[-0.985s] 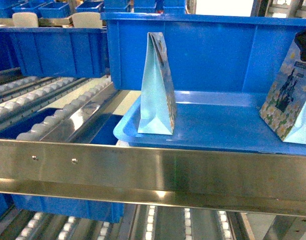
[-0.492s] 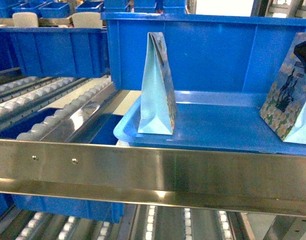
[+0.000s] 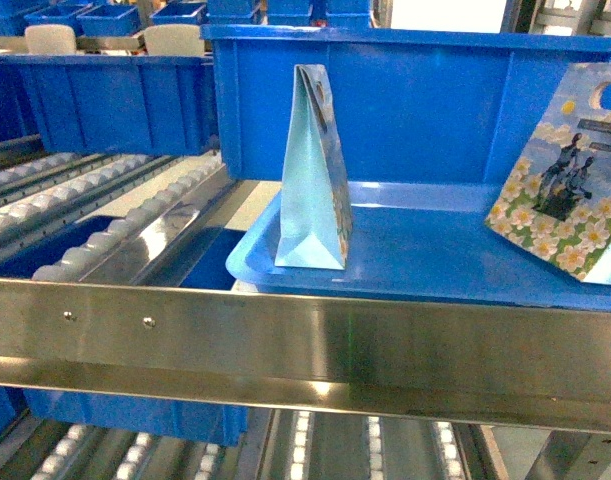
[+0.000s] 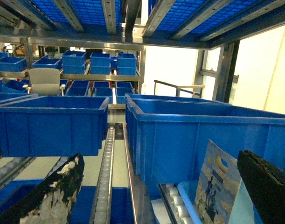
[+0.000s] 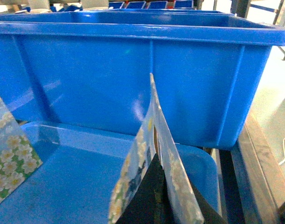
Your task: Move flower gift bag to table near conveyor
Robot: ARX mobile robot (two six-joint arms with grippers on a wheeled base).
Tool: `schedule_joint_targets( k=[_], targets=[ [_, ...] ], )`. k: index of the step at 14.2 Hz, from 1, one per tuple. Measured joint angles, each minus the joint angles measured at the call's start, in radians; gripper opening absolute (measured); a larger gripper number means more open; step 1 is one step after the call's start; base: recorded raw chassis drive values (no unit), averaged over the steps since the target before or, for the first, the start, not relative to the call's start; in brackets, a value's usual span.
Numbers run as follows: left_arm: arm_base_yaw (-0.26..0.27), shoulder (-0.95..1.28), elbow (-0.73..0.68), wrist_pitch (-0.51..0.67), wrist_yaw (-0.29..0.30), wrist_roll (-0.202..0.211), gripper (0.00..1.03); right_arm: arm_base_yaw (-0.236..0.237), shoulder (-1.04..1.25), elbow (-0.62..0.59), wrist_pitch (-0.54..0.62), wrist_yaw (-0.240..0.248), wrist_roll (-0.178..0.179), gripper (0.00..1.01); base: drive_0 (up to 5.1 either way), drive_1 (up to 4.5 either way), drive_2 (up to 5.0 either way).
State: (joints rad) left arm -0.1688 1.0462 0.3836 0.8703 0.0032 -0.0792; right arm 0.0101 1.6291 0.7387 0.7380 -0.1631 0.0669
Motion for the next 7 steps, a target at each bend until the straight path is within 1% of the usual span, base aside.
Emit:
schedule_joint_targets(
  k=[1,3,5,6,7],
  targets=[
    [0.000,0.000,0.000,0.000,0.000,0.000,0.98,0.005,-0.006,-0.009,0.016,-0.008,-0.002,0.02,0.0,0.00,0.0],
    [0.000,0.000,0.000,0.000,0.000,0.000,0.98,0.009,-0.037,-0.027,0.024,-0.013,-0.003,0.02,0.0,0.00,0.0],
    [0.000,0.000,0.000,0.000,0.000,0.000,0.98,0.002,-0.078,-0.050,0.033,-0.018,-0.001,0.02,0.0,0.00,0.0],
    [0.000,0.000,0.000,0.000,0.000,0.000,0.98,0.000,-0.104,-0.062,0.034,-0.002,0.008,0.02,0.0,0.00,0.0],
    [0.000,0.000,0.000,0.000,0.000,0.000,0.98,-0.007,-0.148,-0.078,0.033,0.003,0.017,0.02,0.0,0.00,0.0]
  ],
)
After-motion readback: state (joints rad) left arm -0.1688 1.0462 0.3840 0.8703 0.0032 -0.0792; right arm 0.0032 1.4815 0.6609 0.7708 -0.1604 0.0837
